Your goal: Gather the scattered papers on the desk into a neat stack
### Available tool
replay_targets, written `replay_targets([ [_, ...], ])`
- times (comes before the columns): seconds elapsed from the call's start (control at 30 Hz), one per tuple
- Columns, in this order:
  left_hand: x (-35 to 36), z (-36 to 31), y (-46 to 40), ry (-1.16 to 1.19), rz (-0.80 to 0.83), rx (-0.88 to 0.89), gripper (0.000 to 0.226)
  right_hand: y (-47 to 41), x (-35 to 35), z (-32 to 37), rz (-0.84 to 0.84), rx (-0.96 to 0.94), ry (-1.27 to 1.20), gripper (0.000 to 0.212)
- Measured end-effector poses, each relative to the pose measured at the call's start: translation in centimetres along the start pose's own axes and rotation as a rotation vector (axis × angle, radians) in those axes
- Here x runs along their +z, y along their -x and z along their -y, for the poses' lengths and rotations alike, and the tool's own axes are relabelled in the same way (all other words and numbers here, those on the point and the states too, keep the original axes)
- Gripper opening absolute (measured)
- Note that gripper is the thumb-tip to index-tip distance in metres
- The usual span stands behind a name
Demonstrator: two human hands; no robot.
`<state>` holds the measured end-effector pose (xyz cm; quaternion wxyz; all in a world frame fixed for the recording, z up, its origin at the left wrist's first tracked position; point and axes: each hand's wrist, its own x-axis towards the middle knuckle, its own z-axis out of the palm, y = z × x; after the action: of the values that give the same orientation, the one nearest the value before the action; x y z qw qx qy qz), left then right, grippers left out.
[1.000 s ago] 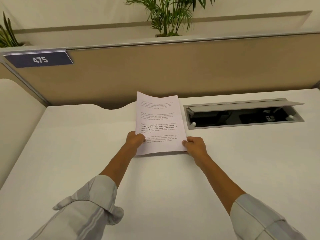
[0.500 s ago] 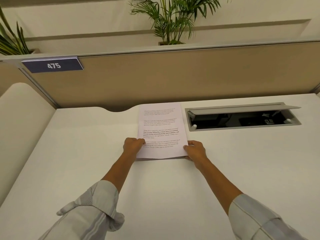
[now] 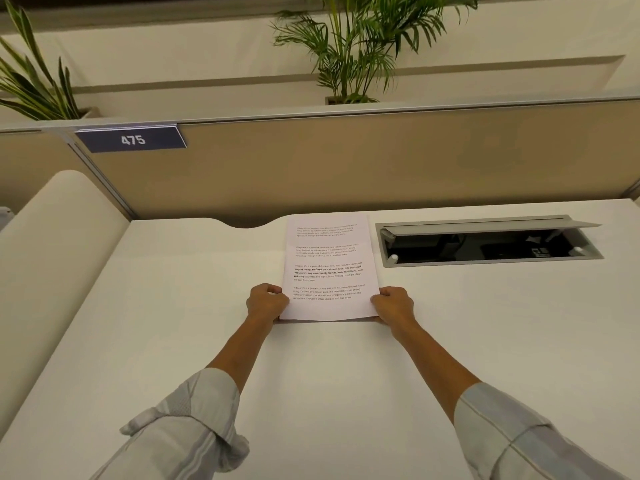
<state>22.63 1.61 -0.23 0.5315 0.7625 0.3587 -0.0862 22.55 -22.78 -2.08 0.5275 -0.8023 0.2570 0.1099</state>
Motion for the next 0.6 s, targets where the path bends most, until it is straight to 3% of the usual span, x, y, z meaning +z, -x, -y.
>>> replay_targets([
  [0.13, -0.2, 0.1, 0.1, 0.004, 0.009, 0.008, 0.019, 0.4, -0.1, 0.1, -0.038, -0.017, 0.012, 0.015],
  [0.6, -1.5, 0.1, 0.4, -0.026, 0.023, -0.006, 0.013, 2.1, -2.2, 1.5, -0.063, -0.048, 0.231, 0.032],
])
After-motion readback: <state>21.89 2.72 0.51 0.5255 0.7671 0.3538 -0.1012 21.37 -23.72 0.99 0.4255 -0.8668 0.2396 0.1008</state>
